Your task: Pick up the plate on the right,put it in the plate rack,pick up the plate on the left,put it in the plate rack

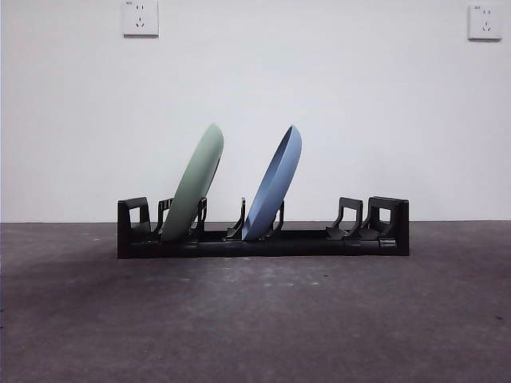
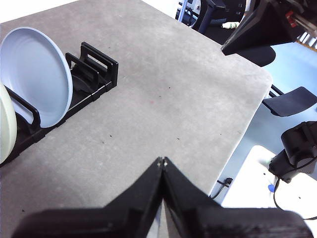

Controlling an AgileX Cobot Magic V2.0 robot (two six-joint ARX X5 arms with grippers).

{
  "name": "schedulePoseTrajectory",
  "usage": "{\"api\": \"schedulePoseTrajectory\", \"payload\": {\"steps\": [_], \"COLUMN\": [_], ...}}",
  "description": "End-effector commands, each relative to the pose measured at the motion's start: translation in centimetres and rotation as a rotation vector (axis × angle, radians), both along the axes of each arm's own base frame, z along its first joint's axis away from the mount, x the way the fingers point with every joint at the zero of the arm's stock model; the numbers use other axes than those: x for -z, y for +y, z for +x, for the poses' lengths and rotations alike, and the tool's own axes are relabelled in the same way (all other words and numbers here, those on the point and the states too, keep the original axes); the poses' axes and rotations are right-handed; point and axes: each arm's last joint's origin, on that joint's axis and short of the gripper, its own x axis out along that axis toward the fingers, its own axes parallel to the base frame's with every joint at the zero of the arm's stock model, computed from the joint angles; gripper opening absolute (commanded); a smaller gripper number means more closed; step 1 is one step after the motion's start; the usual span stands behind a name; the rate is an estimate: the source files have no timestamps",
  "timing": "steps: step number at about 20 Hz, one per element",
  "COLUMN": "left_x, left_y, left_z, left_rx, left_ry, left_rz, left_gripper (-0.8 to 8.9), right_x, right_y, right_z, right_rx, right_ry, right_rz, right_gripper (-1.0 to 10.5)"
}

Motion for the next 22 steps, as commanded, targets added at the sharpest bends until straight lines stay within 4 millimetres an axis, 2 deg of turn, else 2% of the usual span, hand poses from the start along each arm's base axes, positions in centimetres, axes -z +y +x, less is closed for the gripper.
{"api": "schedulePoseTrajectory", "payload": {"steps": [1,5,9,12,15,18,22], "left_x": [0.0,0.0,-0.5,-1.6,-1.7,1.5,9.0], "left_y": [-0.1,-0.3,0.1,2.0,4.6,6.4,7.7], "left_z": [0.1,0.5,1.1,1.5,0.7,-0.2,-0.4], "left_rx": [0.007,-0.014,-0.180,-0.316,-0.406,-0.544,-0.674], "left_ry": [-0.007,-0.025,-0.160,-0.357,-0.566,-0.717,-0.724], "left_rz": [0.005,0.015,0.071,0.129,0.058,0.018,0.073], "left_gripper": [-0.04,-0.04,-0.04,-0.04,-0.04,-0.04,-0.04], "right_x": [0.1,0.1,0.1,0.1,0.1,0.1,0.1], "right_y": [0.0,-0.1,-0.1,-0.1,-0.1,-0.1,-0.1], "right_z": [0.1,0.1,0.2,0.2,0.2,0.2,0.2], "right_rx": [0.022,0.037,0.045,0.045,0.047,0.048,0.048], "right_ry": [-0.019,-0.029,-0.035,-0.035,-0.036,-0.036,-0.036], "right_rz": [-0.026,-0.042,-0.051,-0.051,-0.052,-0.053,-0.053], "right_gripper": [0.0,0.0,0.0,0.0,0.0,0.0,0.0]}}
